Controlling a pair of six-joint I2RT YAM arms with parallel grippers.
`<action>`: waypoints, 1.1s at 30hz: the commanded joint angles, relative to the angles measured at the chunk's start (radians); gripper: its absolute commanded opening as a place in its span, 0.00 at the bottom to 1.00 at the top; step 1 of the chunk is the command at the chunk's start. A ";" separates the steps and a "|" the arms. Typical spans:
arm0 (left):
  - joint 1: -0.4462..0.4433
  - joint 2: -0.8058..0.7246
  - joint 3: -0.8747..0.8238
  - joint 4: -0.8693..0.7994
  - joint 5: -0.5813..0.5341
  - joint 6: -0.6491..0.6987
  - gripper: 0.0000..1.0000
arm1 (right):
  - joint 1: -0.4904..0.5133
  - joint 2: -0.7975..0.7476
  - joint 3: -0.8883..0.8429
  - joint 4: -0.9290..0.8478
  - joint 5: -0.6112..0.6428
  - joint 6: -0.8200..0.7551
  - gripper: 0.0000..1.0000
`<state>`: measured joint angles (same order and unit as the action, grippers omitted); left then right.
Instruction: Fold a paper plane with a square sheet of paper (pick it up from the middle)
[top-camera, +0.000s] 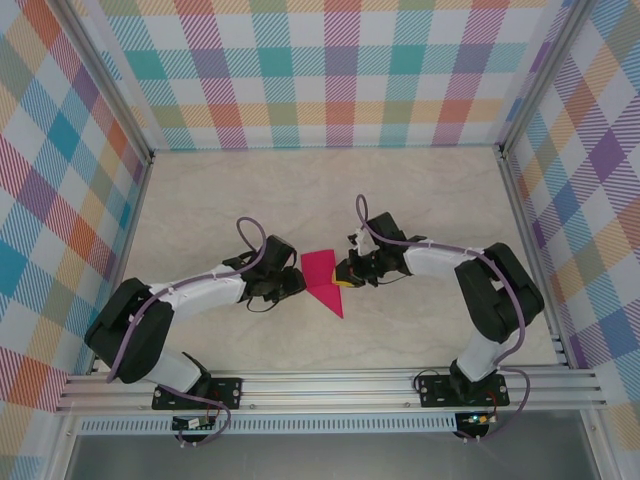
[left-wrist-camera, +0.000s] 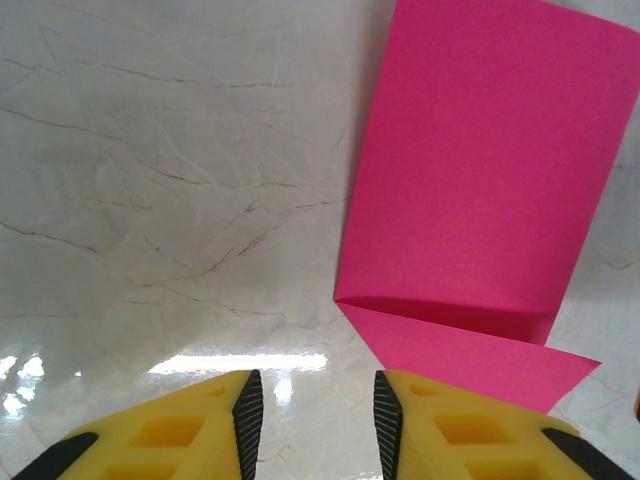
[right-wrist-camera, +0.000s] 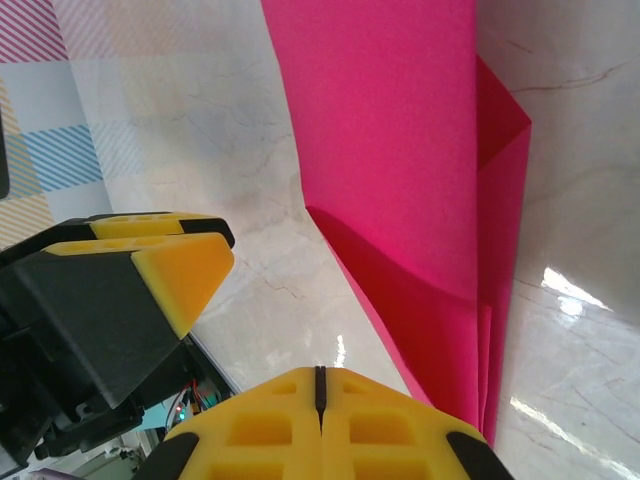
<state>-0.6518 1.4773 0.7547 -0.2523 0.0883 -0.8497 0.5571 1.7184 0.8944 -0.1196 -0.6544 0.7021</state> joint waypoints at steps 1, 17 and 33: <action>0.012 0.023 0.039 0.000 0.013 -0.018 0.37 | 0.015 0.033 0.045 0.009 -0.036 -0.021 0.00; 0.014 0.057 0.052 0.039 0.077 0.007 0.39 | -0.008 0.147 0.019 0.040 0.021 -0.034 0.00; 0.019 0.088 0.042 0.121 0.107 -0.023 0.53 | -0.074 0.199 -0.149 0.304 -0.068 0.076 0.00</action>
<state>-0.6506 1.5387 0.7837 -0.1768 0.1730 -0.8528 0.4961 1.8736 0.7811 0.1802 -0.7486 0.7563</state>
